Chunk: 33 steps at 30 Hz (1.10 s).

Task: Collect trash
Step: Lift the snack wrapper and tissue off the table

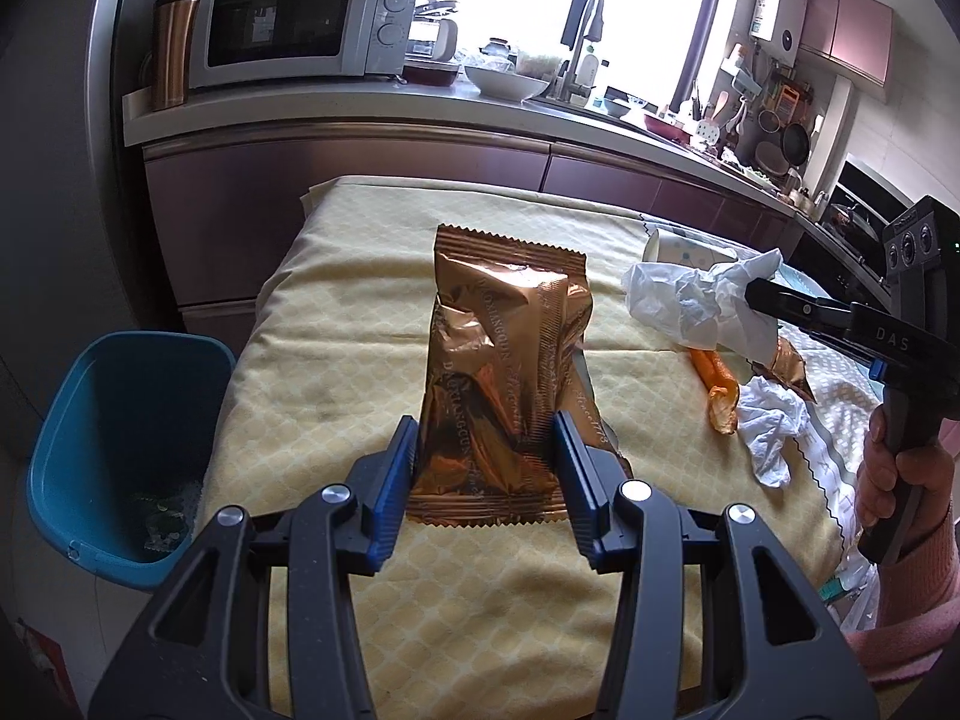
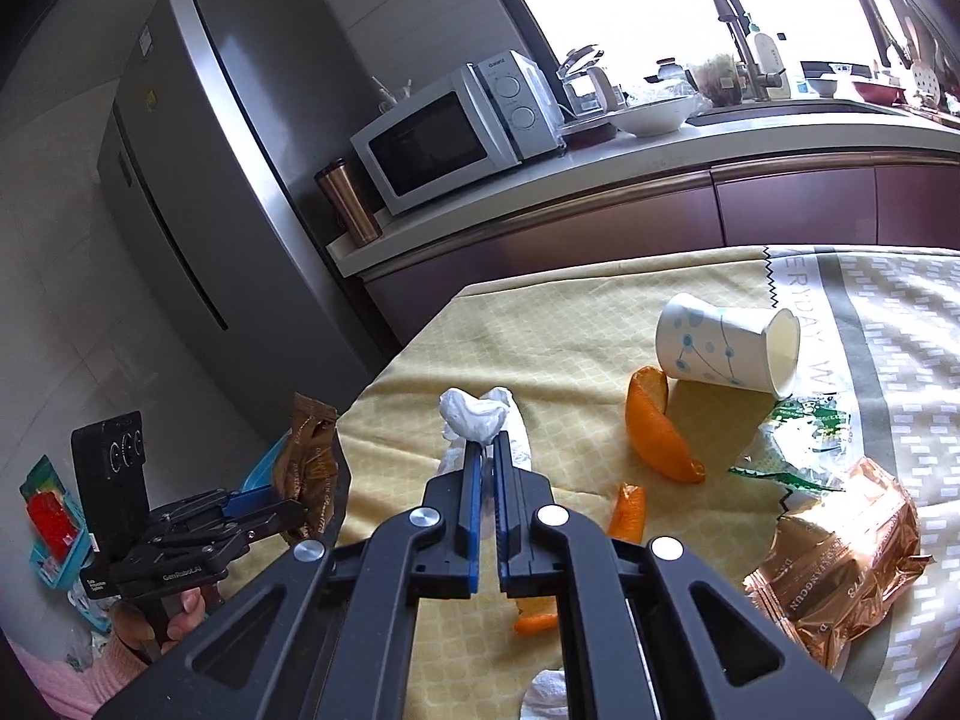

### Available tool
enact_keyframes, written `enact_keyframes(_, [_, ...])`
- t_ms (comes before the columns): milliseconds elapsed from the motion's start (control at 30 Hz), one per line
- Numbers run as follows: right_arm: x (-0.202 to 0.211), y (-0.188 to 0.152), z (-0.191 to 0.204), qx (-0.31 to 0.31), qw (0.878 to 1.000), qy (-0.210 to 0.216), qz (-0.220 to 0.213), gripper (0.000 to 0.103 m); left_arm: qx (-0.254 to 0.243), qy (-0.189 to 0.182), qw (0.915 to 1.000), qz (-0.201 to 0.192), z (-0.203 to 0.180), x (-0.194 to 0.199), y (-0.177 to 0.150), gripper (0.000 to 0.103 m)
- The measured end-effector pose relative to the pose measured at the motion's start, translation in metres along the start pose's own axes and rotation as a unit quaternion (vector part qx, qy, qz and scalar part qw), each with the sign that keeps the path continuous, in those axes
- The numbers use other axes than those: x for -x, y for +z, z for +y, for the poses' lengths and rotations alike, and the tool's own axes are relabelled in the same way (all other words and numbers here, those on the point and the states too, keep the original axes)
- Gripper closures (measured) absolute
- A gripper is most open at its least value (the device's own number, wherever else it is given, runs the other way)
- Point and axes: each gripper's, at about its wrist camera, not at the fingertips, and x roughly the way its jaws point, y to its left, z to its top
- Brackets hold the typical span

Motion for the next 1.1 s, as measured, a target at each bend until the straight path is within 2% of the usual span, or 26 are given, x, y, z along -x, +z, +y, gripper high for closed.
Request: enact_keyframes(1100, [-0.024,-0.002,0.035,0.022,0.998,0.057,0.014,0.100,0.020,0.030,0.9993,-0.013,0.020,0.026,-0.007,0.058])
